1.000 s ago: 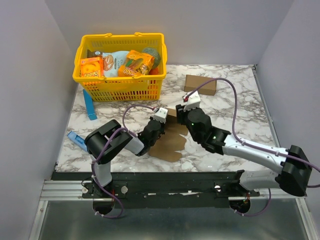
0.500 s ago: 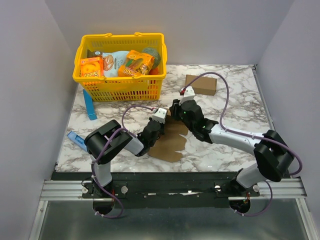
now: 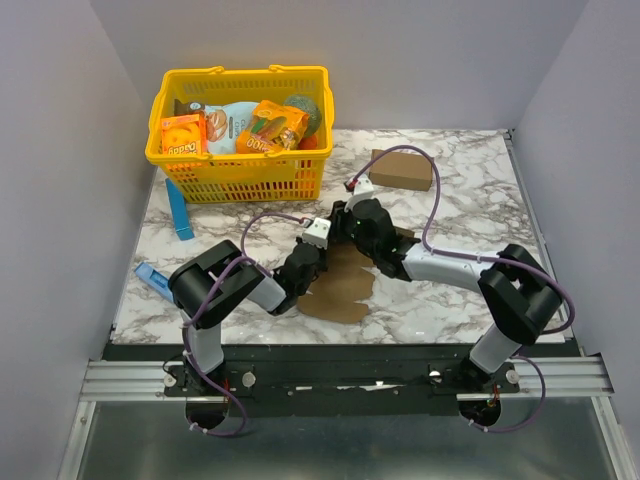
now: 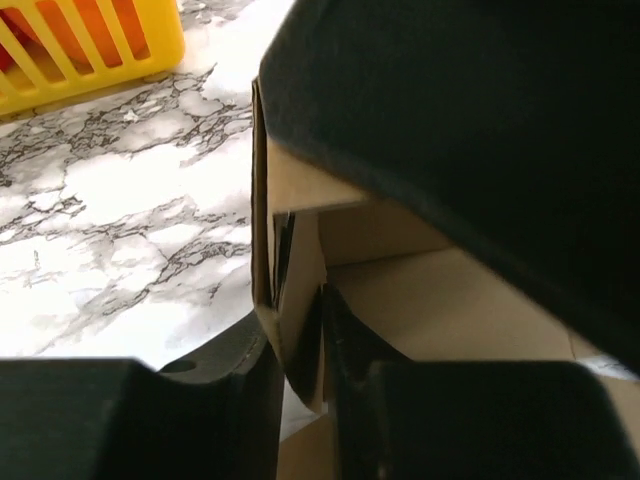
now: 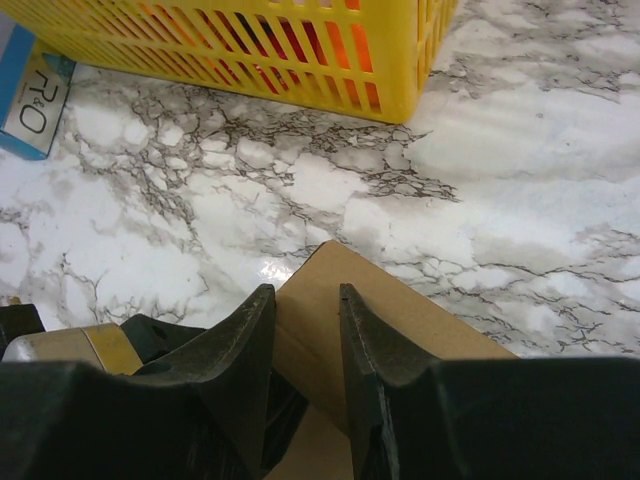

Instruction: Fold the paper box

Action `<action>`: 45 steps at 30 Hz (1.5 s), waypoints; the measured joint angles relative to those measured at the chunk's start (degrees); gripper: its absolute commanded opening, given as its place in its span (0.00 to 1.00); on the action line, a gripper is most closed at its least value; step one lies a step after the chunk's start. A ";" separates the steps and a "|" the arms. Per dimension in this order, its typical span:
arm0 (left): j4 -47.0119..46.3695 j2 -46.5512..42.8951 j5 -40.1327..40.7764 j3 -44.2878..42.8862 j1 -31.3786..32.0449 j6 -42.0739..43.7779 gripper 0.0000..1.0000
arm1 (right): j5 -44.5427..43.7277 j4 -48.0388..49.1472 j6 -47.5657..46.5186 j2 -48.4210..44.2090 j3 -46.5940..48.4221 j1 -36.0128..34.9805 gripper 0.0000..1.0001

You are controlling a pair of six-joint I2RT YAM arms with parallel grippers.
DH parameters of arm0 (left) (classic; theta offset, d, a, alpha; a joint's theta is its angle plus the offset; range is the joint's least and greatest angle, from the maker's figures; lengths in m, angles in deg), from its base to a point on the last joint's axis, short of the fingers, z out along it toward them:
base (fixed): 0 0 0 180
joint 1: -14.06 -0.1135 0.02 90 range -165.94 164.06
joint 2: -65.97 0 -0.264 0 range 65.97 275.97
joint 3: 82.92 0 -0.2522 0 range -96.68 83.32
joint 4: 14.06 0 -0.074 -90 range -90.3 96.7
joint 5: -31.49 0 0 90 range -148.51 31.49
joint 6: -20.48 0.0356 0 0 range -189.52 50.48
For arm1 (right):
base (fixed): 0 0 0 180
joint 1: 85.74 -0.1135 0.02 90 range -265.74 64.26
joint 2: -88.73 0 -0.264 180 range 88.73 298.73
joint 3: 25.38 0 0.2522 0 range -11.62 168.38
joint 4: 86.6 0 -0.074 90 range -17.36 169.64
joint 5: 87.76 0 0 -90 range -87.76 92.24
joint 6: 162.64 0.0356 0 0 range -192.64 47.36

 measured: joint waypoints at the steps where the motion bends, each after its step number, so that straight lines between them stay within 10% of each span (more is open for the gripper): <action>1: 0.04 -0.07 -0.02 0.20 0.02 -0.07 0.33 | 0.04 0.13 -0.02 0.02 -0.04 0.04 0.39; 45: -5.97 -2.36 -5.20 5.77 0.17 -1.31 0.56 | -6.99 -3.04 -5.46 -1.97 -2.62 -2.78 0.38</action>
